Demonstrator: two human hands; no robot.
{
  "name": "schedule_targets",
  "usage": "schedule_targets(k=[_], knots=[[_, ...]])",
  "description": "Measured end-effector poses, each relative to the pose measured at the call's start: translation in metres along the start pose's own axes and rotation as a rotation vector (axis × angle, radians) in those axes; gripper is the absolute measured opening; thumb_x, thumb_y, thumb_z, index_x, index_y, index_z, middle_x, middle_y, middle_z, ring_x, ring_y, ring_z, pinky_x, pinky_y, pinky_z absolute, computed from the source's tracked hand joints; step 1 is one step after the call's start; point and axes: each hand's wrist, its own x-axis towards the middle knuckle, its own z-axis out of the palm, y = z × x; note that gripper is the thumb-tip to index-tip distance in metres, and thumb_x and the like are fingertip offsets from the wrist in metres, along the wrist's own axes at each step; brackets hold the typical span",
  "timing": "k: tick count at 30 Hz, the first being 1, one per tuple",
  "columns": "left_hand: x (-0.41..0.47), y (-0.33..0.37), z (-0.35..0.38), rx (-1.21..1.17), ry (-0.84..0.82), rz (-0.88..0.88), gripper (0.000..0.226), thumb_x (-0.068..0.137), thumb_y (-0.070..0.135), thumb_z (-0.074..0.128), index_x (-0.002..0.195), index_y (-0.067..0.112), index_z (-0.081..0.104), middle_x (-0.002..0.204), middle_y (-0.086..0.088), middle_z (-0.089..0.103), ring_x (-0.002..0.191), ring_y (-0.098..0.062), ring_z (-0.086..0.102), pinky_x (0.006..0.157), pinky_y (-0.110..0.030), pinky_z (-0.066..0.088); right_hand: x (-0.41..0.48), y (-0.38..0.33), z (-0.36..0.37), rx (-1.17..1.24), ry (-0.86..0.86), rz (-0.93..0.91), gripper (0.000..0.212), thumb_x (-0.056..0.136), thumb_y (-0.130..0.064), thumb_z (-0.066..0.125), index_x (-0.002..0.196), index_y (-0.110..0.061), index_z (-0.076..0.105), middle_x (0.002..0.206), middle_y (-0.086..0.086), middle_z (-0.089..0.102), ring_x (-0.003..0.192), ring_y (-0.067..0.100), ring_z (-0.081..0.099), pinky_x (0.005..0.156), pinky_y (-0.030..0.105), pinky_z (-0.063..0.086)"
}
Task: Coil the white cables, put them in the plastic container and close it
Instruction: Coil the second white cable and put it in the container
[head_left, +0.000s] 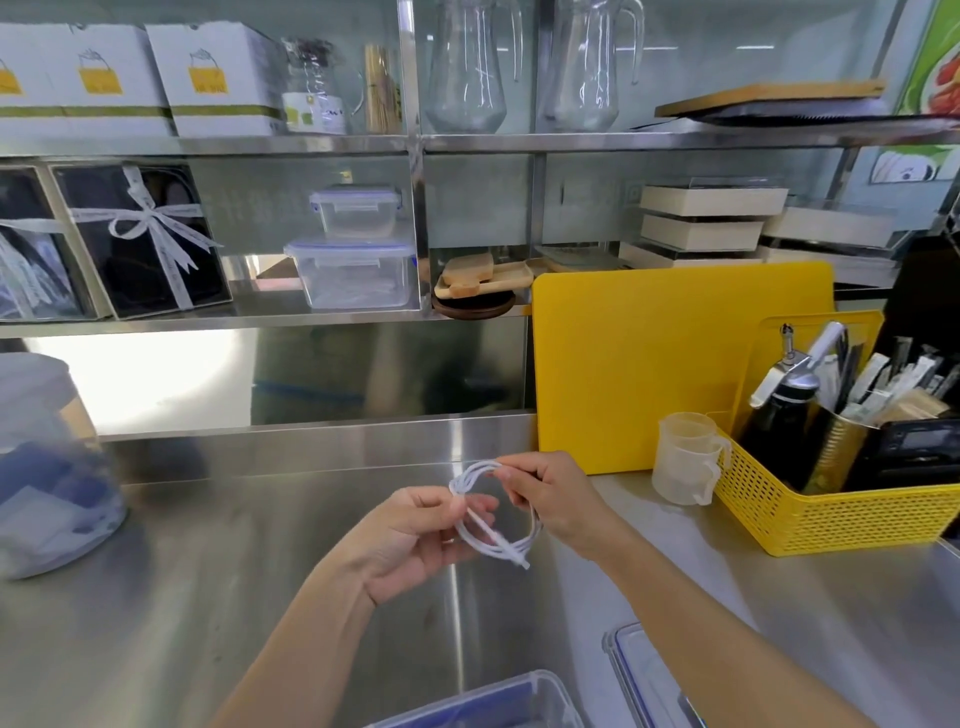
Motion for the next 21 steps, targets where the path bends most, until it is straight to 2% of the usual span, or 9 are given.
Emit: schedule_targets(k=[2,4,7,11,14,16,18,19,21], knots=[[0.004,-0.003,0.009,0.048,0.131,0.106,0.011,0.071,-0.002,0.062,0.060,-0.004,0.060,0.056,-0.016,0.064,0.053,-0.024,0.068,0.057,-0.033,0.060,0.000,0.001,0.002,0.001,0.005,0.006,0.027,0.093,-0.013,0.049,0.087,0.008,0.064,0.057,0.002,0.046,0.058,0.015,0.040,0.058,0.028,0.036],[0.009,-0.003,0.013,0.177,0.250,0.159,0.029,0.073,-0.011,0.065,0.063,0.006,0.043,0.049,-0.010,0.060,0.045,-0.020,0.064,0.057,-0.034,0.061,-0.001,0.003,0.001,0.016,0.018,0.018,0.025,0.092,-0.013,0.050,0.084,0.005,0.066,0.056,0.001,0.047,0.057,0.013,0.041,0.058,0.026,0.036],[0.011,-0.008,0.016,0.460,0.419,0.167,0.044,0.071,-0.011,0.070,0.072,0.012,0.033,0.055,-0.011,0.057,0.043,-0.019,0.064,0.054,-0.034,0.058,-0.003,0.002,0.000,-0.007,0.008,0.018,0.019,0.092,-0.014,0.051,0.086,-0.007,0.068,0.058,-0.002,0.049,0.058,0.012,0.043,0.058,0.025,0.038],[0.015,-0.023,0.008,0.929,0.724,0.309,0.030,0.078,-0.006,0.051,0.072,0.017,0.032,0.075,-0.012,0.055,0.061,-0.029,0.067,0.053,-0.041,0.055,-0.008,-0.002,0.013,-0.132,-0.042,-0.027,0.017,0.093,-0.020,0.050,0.095,-0.021,0.066,0.064,-0.008,0.052,0.064,0.010,0.048,0.062,0.026,0.043],[0.013,-0.029,0.008,0.802,0.753,0.324,0.015,0.088,0.008,0.052,0.084,0.012,0.038,0.083,-0.011,0.054,0.061,-0.031,0.065,0.053,-0.042,0.057,-0.009,-0.006,0.013,-0.156,-0.082,-0.065,0.018,0.091,-0.019,0.053,0.103,-0.020,0.066,0.072,-0.015,0.055,0.071,0.007,0.051,0.068,0.024,0.045],[0.014,-0.029,0.006,0.617,0.742,0.252,0.016,0.092,0.019,0.052,0.092,0.005,0.044,0.081,-0.008,0.056,0.055,-0.029,0.063,0.050,-0.036,0.056,-0.009,-0.004,0.012,-0.227,-0.135,-0.094,0.018,0.088,-0.019,0.057,0.103,-0.023,0.066,0.083,-0.014,0.055,0.087,0.010,0.047,0.082,0.026,0.040],[0.015,-0.028,0.003,0.457,0.653,0.193,0.009,0.092,0.008,0.047,0.089,0.003,0.054,0.073,-0.008,0.058,0.047,-0.019,0.058,0.046,-0.029,0.052,-0.010,-0.001,0.010,-0.330,-0.101,-0.103,0.020,0.085,-0.019,0.061,0.103,-0.026,0.067,0.101,-0.011,0.050,0.104,0.011,0.031,0.094,0.024,0.022],[0.014,-0.026,0.002,0.367,0.581,0.174,0.016,0.090,-0.002,0.044,0.087,0.001,0.060,0.069,-0.010,0.059,0.044,-0.015,0.057,0.046,-0.026,0.052,-0.010,0.001,0.008,-0.365,-0.078,-0.124,0.020,0.084,-0.018,0.062,0.102,-0.026,0.069,0.109,-0.010,0.048,0.110,0.011,0.025,0.096,0.021,0.015],[0.012,-0.021,-0.002,0.122,0.440,0.142,0.024,0.086,-0.010,0.042,0.091,-0.004,0.064,0.067,-0.012,0.068,0.050,-0.014,0.065,0.051,-0.025,0.056,-0.011,0.005,0.005,-0.403,-0.079,-0.206,0.018,0.083,-0.013,0.063,0.099,-0.020,0.071,0.119,-0.003,0.054,0.120,0.008,0.026,0.100,0.013,0.009]])
